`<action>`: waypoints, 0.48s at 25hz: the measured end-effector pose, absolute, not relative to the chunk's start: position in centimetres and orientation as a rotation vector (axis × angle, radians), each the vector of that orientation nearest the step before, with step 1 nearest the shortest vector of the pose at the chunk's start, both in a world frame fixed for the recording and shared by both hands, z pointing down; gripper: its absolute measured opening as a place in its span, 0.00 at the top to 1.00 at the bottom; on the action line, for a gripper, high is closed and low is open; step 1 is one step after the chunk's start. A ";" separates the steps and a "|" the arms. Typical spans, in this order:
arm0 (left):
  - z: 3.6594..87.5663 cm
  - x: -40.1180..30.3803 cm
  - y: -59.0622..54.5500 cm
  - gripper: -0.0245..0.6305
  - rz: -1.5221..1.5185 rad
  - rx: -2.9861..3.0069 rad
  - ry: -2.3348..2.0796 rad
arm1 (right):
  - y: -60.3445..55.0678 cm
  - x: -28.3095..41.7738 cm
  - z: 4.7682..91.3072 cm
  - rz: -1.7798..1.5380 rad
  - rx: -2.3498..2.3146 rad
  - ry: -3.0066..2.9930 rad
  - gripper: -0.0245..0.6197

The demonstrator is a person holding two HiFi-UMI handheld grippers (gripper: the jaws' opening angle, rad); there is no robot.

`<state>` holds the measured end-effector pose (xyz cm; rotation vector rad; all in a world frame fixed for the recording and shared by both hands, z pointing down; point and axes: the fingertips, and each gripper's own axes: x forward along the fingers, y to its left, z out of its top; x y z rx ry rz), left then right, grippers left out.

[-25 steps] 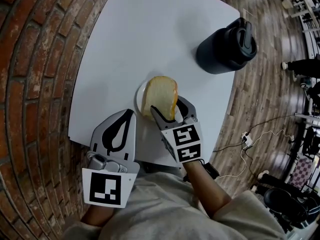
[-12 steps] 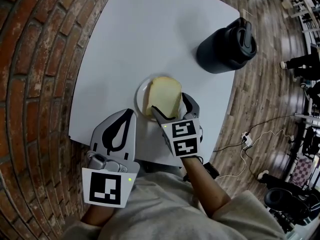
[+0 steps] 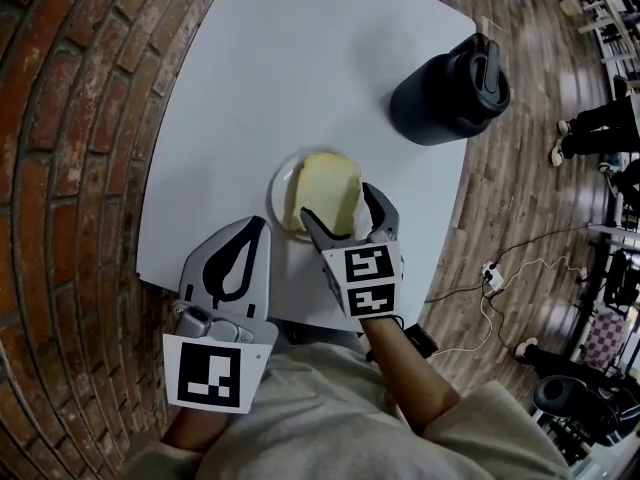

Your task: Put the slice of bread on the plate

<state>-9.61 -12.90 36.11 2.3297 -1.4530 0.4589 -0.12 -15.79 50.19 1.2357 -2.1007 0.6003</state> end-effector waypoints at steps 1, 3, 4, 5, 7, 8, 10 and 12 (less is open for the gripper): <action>36.1 -9.5 -12.9 0.94 0.457 2.331 -1.451 | -15.9 0.0 50.0 0.600 1.247 -2.109 0.30; 36.1 -9.3 -13.0 0.94 0.451 2.335 -1.444 | -16.1 0.2 49.5 0.601 1.272 -2.127 0.30; 36.0 -9.2 -13.0 0.94 0.447 2.338 -1.439 | -16.2 0.3 49.3 0.601 1.284 -2.134 0.30; 36.0 -9.1 -13.0 0.94 0.444 2.341 -1.434 | -16.3 0.4 49.0 0.598 1.293 -2.140 0.31; 35.9 -8.9 -13.0 0.94 0.439 2.344 -1.429 | -16.4 0.4 48.6 0.580 1.305 -2.150 0.45; 35.9 -8.8 -13.0 0.94 0.438 2.345 -1.425 | -16.5 0.5 48.4 0.566 1.312 -2.155 0.53; 35.9 -8.6 -13.0 0.94 0.438 2.350 -1.417 | -16.7 0.6 47.8 0.540 1.332 -2.165 0.66; 35.9 -8.5 -13.0 0.94 0.438 2.352 -1.412 | -16.9 0.8 47.4 0.523 1.358 -2.166 0.85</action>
